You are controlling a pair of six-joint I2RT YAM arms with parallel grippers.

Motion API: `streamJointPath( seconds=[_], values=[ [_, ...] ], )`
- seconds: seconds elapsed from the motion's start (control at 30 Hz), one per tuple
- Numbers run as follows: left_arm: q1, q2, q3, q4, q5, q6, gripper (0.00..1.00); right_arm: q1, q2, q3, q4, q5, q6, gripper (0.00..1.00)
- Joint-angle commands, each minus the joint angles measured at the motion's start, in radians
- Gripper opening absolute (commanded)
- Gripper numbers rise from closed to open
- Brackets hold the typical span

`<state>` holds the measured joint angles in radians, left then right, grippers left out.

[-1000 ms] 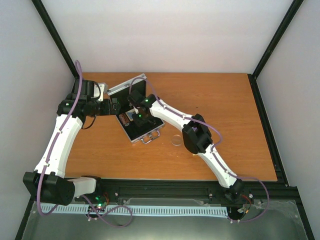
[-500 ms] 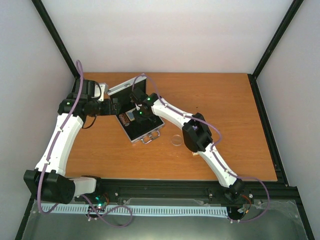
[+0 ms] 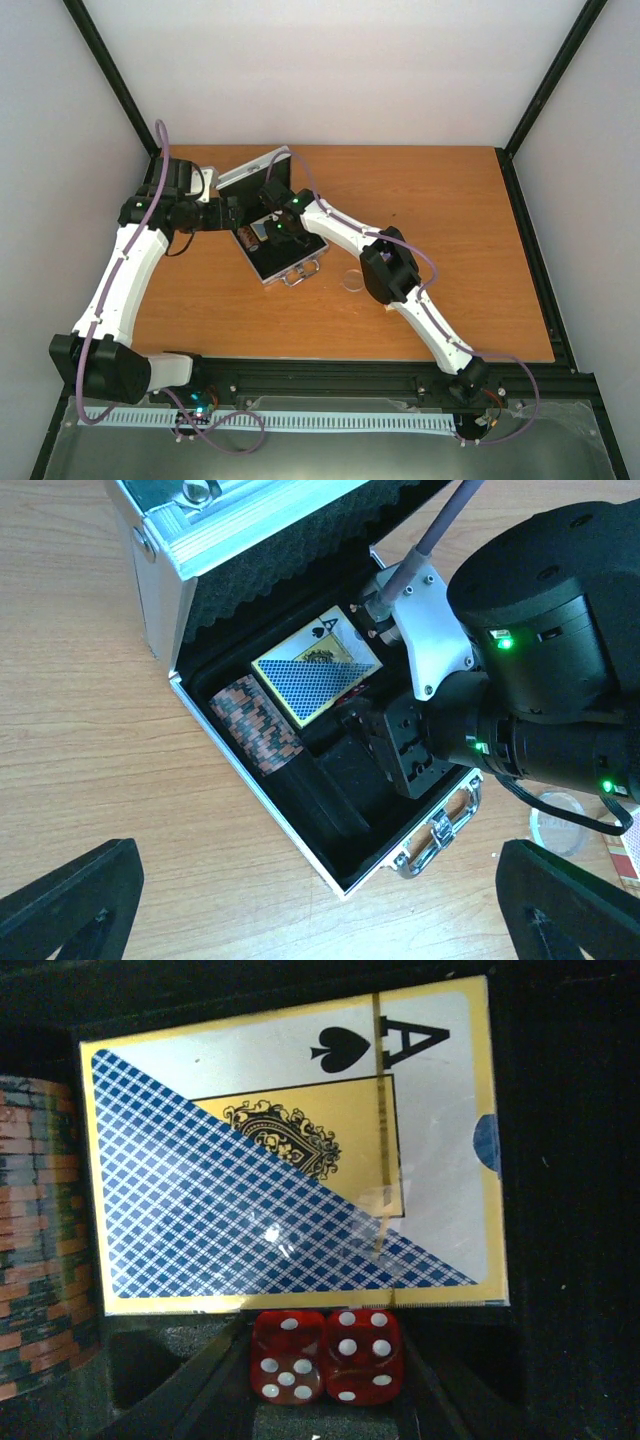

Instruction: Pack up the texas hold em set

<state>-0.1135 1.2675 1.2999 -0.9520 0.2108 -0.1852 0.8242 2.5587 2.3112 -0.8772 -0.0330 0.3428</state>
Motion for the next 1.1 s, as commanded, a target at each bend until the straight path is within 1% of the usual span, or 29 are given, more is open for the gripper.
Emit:
streamJointPath(
  seconds=[0.0,0.13,0.2,0.23,0.5,0.63,0.73,0.8,0.87,0.93,1.07],
  values=[
    [-0.002,0.006,0.01,-0.01,0.016,0.016,1.0,-0.005,0.041,0.042,0.03,0.031,0.04,0.39],
    [-0.002,0.003,0.006,-0.01,0.017,0.016,1.0,-0.005,0.044,0.035,0.006,0.033,0.044,0.57],
    [-0.002,0.001,0.004,-0.01,0.016,0.016,1.0,-0.005,0.044,0.031,0.0,0.031,0.041,0.63],
    [-0.002,0.0,0.003,-0.01,0.017,0.016,1.0,-0.005,0.043,0.031,0.0,0.028,0.039,0.65],
    [-0.002,0.0,0.01,-0.01,0.016,0.017,1.0,-0.005,-0.004,0.032,-0.016,0.053,0.021,0.66],
    [-0.002,-0.002,0.012,-0.01,0.013,0.018,1.0,-0.005,-0.064,0.014,-0.035,0.089,0.004,0.73],
    [-0.002,-0.004,0.013,-0.01,0.011,0.018,1.0,-0.005,-0.152,-0.053,-0.041,0.126,-0.013,0.82],
    [-0.002,-0.005,0.012,-0.009,0.008,0.018,1.0,-0.005,-0.206,-0.111,-0.05,0.15,-0.022,0.93],
    [-0.002,-0.005,0.012,-0.01,0.011,0.018,1.0,-0.005,-0.259,-0.191,-0.067,0.162,-0.029,0.98],
    [-0.002,-0.007,0.012,-0.01,0.013,0.018,1.0,-0.005,-0.324,-0.283,-0.077,0.176,-0.029,1.0],
    [-0.002,-0.014,0.005,-0.007,0.013,0.018,1.0,-0.005,-0.493,-0.519,-0.037,0.224,-0.006,1.0]
  ],
)
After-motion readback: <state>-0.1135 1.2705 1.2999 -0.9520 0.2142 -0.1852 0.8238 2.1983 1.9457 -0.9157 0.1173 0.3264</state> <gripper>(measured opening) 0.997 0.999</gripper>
